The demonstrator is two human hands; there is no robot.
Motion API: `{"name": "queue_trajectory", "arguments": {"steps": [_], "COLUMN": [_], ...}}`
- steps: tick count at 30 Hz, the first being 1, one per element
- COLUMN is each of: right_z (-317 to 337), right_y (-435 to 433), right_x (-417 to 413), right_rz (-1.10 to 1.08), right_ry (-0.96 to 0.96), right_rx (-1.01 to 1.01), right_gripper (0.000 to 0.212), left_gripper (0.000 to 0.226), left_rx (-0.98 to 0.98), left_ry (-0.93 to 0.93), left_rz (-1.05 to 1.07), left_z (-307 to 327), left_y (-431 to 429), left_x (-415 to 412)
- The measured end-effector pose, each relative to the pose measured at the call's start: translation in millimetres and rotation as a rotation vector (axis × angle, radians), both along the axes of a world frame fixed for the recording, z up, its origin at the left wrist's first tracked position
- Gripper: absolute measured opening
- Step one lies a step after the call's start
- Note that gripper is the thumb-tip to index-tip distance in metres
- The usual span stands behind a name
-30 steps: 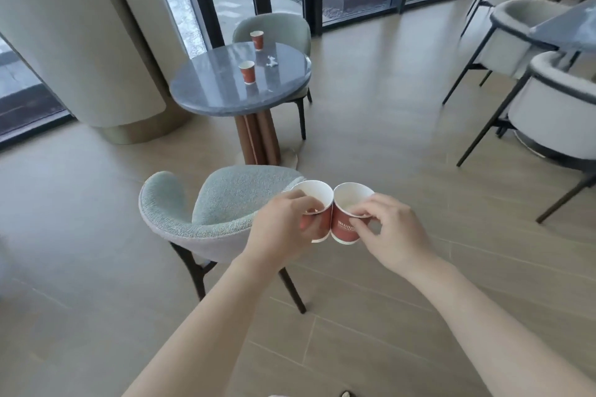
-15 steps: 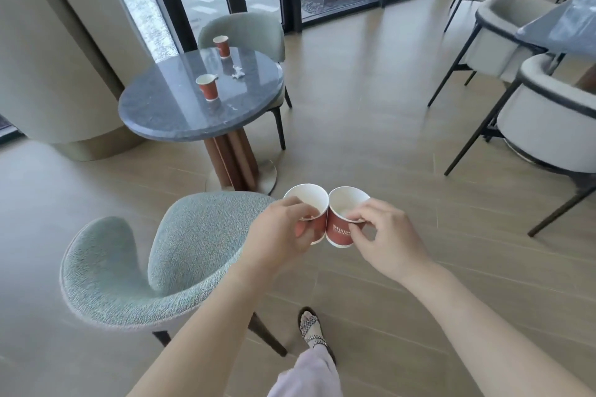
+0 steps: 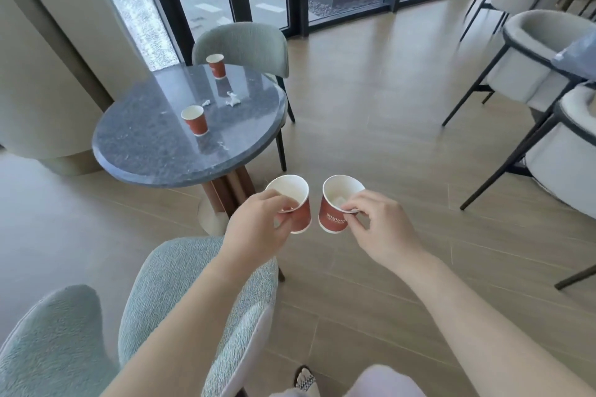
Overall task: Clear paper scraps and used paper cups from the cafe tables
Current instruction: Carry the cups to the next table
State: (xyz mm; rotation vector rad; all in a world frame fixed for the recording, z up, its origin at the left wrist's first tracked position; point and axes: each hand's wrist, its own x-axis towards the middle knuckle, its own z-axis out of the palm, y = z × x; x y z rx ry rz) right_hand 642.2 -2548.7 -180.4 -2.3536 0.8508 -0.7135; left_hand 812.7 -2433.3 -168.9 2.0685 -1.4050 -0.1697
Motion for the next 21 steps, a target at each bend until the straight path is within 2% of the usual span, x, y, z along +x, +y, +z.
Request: {"name": "queue_trajectory", "arguments": {"steps": [9, 21], "right_z": [-10, -18], "right_y": [-100, -281], "right_x": [75, 152], "right_rz": [0.142, 0.392], "right_ry": [-0.009, 0.067], "right_rx": [-0.011, -0.051], "right_gripper": [0.015, 0.015], "left_gripper": [0.020, 0.015], "left_rx": [0.015, 0.034], "left_ry": [0.003, -0.012], "left_rz": [0.106, 0.312], "left_z": [-7, -22], "left_y": [-75, -230], "left_x": [66, 95]}}
